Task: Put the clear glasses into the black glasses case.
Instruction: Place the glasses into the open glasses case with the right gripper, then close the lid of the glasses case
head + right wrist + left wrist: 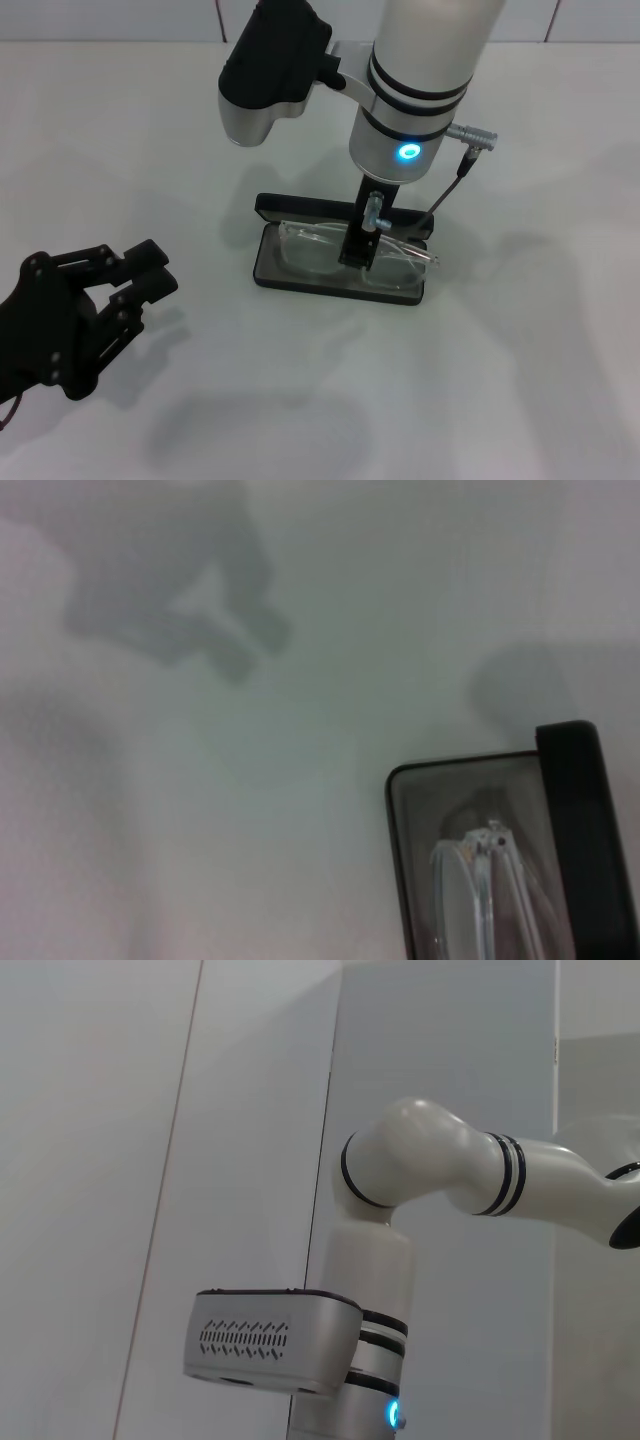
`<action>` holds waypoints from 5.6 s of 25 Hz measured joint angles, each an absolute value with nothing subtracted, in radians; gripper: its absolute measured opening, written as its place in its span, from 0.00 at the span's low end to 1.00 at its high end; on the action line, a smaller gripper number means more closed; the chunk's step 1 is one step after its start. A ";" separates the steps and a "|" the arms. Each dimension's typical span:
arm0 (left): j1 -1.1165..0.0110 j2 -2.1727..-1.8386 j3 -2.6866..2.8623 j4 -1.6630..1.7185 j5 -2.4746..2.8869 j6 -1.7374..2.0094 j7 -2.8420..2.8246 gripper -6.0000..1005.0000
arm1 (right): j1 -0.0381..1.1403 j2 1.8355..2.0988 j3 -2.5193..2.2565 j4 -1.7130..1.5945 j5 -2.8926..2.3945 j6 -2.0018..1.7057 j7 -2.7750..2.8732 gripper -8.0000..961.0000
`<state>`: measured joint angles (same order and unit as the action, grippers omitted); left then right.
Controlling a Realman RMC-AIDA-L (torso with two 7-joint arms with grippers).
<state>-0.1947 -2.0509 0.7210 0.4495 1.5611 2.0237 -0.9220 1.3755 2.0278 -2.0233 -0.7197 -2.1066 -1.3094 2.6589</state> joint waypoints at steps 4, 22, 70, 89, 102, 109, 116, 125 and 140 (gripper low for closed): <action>-0.195 -2.051 0.721 0.449 1.561 2.023 -0.922 0.20 | 1.376 2.028 -2.023 -0.714 -2.107 -1.305 2.652 0.06; -0.194 -2.052 0.720 0.448 1.562 2.022 -0.918 0.20 | 1.380 2.028 -2.013 -0.697 -2.081 -1.287 2.606 0.06; -0.175 -2.052 0.721 0.422 1.565 2.024 -0.897 0.20 | 1.376 2.028 -2.015 -0.693 -2.056 -1.272 2.606 0.12; -0.205 -2.048 0.714 0.432 1.488 2.027 -0.993 0.20 | 0.610 2.024 -1.863 -1.754 -2.435 -1.354 2.589 0.11; -0.352 -2.044 0.711 0.481 1.472 2.016 -1.185 0.20 | 0.167 2.014 -1.484 -1.775 -1.792 -1.477 1.912 0.11; -0.521 -2.048 0.729 0.519 1.520 1.920 -1.285 0.21 | 0.139 2.013 -0.976 -1.444 -1.503 -1.838 1.652 0.11; -0.634 -2.056 0.732 0.528 1.647 1.747 -1.379 0.23 | 0.203 1.989 -0.463 -1.052 -1.519 -1.993 1.547 0.12; -0.732 -2.087 0.826 0.448 1.829 1.441 -1.376 0.28 | 0.192 1.989 -0.412 -0.957 -1.564 -1.950 1.423 0.12; -0.748 -2.089 0.952 0.392 1.823 1.255 -1.369 0.26 | 0.243 1.987 -0.418 -0.866 -1.594 -1.875 1.351 0.11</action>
